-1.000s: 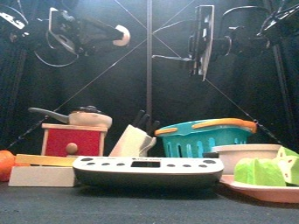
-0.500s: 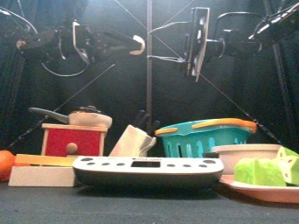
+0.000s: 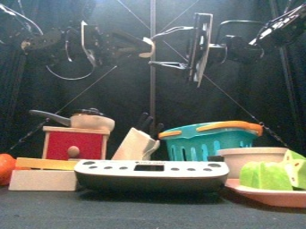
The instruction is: Hand over egg half
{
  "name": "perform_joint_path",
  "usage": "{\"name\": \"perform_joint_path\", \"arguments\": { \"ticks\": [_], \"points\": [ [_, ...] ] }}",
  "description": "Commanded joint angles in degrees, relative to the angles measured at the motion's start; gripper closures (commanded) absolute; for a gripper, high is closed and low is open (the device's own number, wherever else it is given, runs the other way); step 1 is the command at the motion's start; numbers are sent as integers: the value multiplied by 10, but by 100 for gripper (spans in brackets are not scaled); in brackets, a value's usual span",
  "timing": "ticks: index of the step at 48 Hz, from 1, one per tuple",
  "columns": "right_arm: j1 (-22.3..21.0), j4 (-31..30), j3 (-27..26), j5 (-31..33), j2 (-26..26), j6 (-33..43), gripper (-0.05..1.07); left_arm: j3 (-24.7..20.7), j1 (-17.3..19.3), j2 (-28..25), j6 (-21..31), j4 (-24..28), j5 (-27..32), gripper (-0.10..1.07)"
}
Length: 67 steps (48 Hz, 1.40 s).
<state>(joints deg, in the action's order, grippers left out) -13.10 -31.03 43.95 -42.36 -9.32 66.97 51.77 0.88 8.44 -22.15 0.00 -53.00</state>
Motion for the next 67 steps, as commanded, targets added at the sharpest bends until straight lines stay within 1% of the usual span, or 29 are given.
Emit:
{"name": "perform_joint_path", "arguments": {
  "ticks": [1,10,15,25,67],
  "points": [
    [-2,-2,-9,-18,-17,-3,15,-11,3,1,-1,-1,-18,24],
    [-4,-2,-11,-57,-9,-2,14,-12,4,-10,-1,-1,-41,24],
    [-6,-2,-11,-65,-8,-3,14,-13,4,-17,-1,1,-53,24],
    [-10,1,-14,-64,3,-1,14,-14,5,-20,-1,1,-67,24],
    [-11,-9,-47,-65,31,-1,16,-13,5,-25,-1,0,-66,24]
  ]
}}
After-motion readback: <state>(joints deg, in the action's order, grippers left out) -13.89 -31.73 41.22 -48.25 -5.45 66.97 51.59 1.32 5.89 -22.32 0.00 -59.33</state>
